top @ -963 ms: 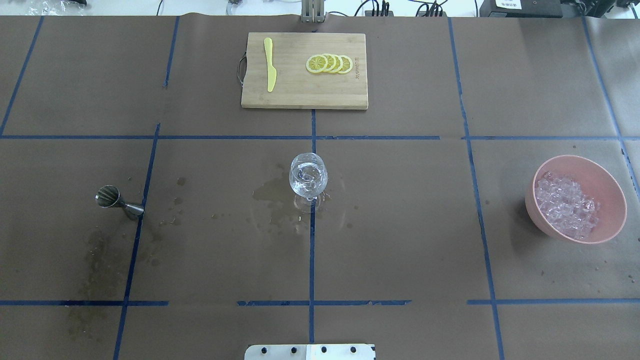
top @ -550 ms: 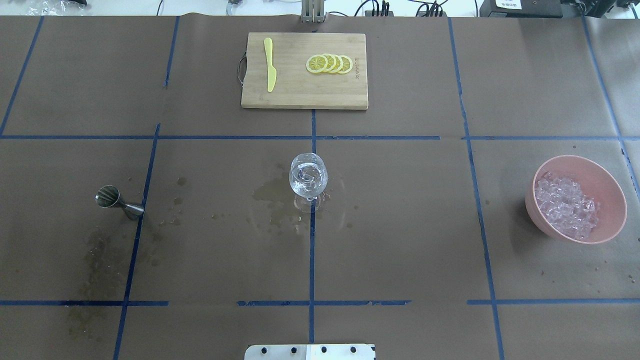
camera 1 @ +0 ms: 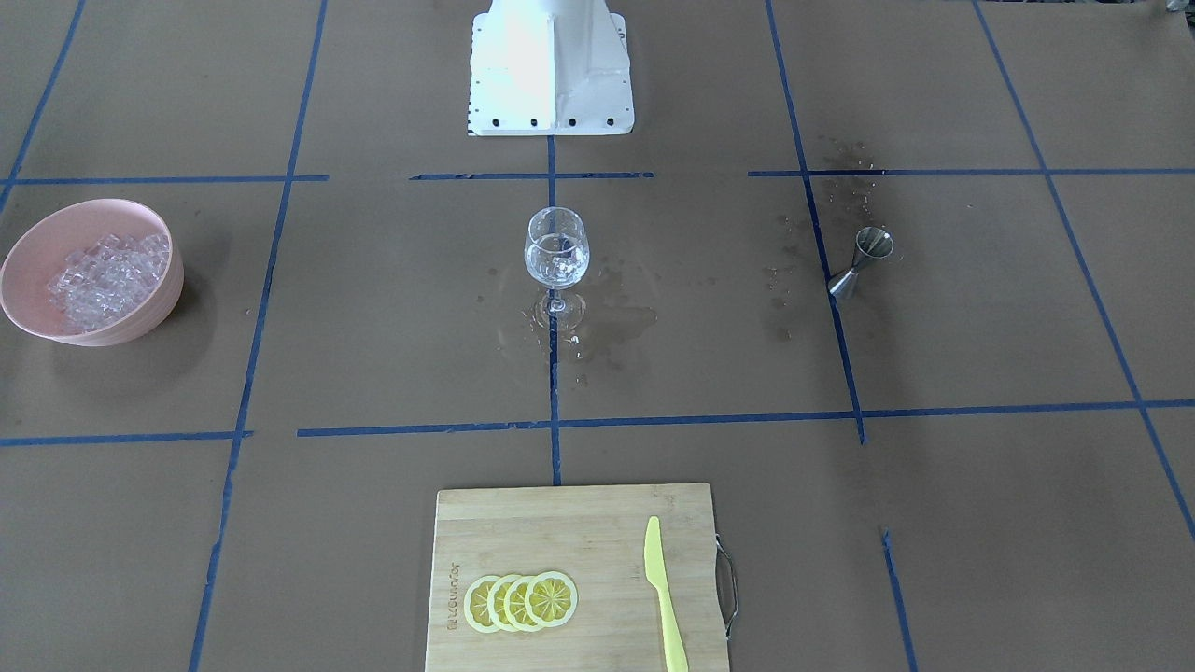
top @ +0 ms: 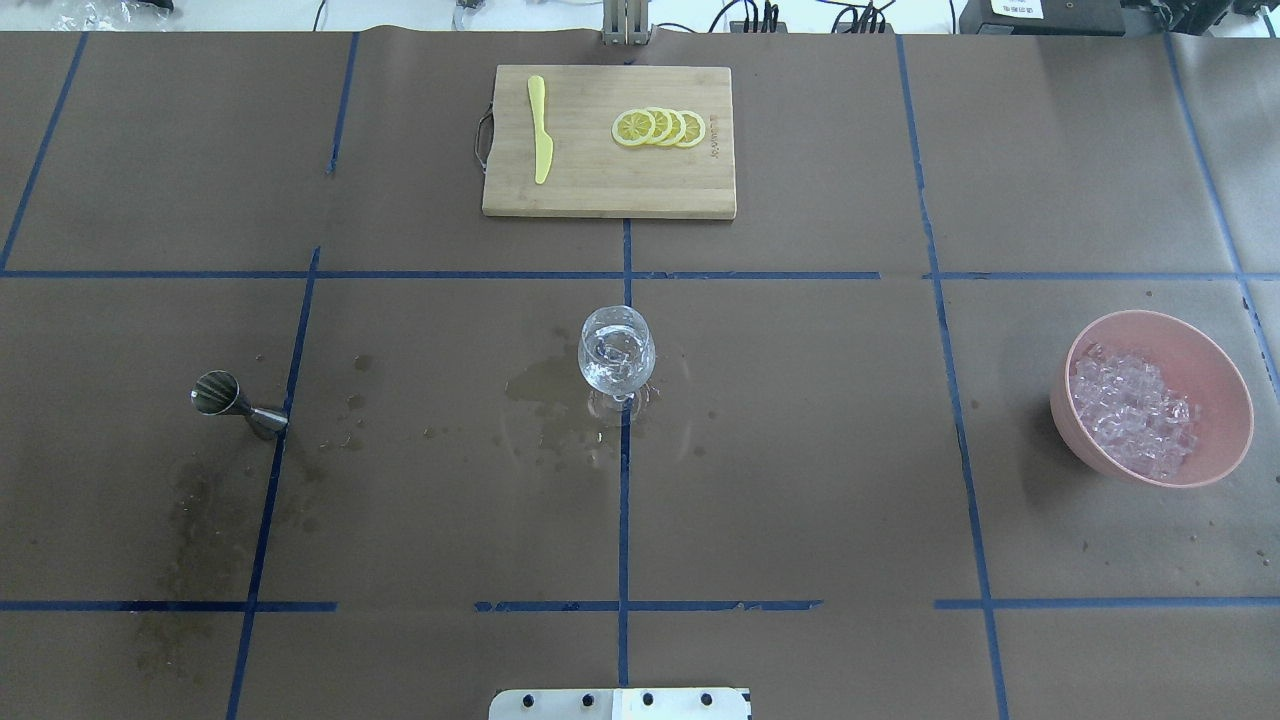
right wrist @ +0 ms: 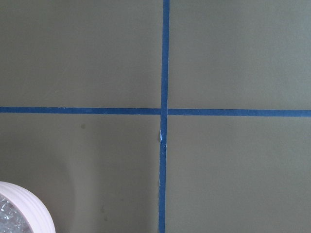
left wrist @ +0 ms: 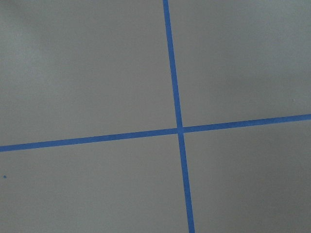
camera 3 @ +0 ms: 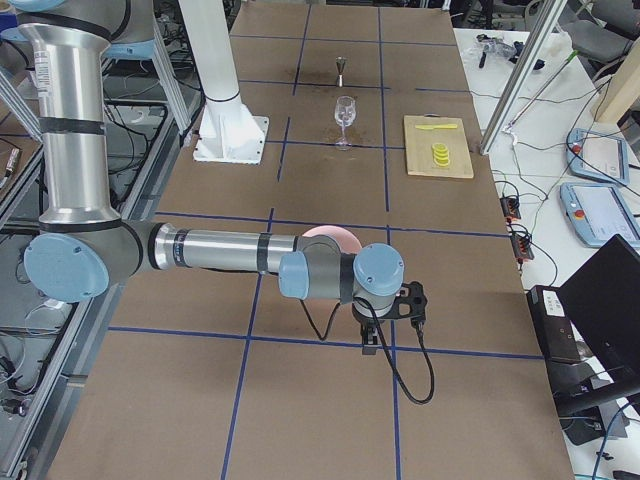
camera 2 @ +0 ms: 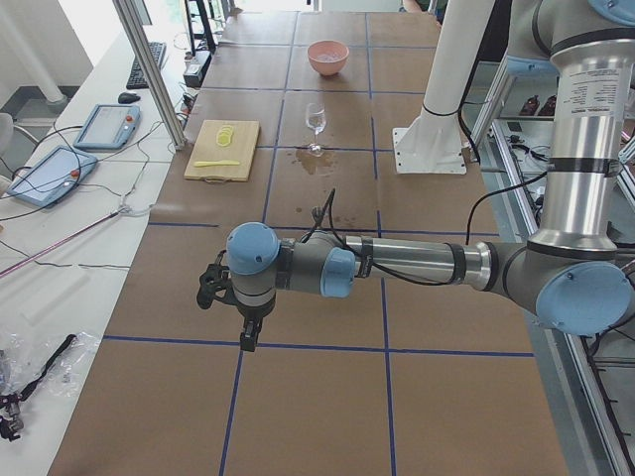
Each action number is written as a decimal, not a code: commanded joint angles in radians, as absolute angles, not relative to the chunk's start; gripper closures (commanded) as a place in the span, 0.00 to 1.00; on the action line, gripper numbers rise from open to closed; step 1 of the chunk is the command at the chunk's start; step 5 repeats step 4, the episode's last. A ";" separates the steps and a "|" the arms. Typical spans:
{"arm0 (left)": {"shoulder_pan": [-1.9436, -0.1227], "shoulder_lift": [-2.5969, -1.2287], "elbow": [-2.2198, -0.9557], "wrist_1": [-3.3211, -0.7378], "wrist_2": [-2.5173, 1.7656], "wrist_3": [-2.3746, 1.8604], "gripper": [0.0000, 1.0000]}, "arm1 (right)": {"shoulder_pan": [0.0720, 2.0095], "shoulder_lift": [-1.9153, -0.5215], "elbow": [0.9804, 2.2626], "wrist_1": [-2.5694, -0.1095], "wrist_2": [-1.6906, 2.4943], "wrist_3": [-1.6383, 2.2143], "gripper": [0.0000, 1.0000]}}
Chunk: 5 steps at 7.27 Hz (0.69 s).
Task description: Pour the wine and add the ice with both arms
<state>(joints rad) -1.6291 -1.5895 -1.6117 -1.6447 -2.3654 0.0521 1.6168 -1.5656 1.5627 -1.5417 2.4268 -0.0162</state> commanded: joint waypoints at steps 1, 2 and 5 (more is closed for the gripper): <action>-1.629 -1.591 -1.614 -1.644 -2.365 0.052 0.00 | 1.617 -1.566 1.562 -1.542 2.427 -0.015 0.00; -1.629 -1.591 -1.609 -1.646 -2.365 0.052 0.00 | 1.617 -1.566 1.562 -1.540 2.427 -0.015 0.00; -1.629 -1.591 -1.612 -1.646 -2.367 0.054 0.00 | 1.617 -1.566 1.559 -1.540 2.430 -0.015 0.00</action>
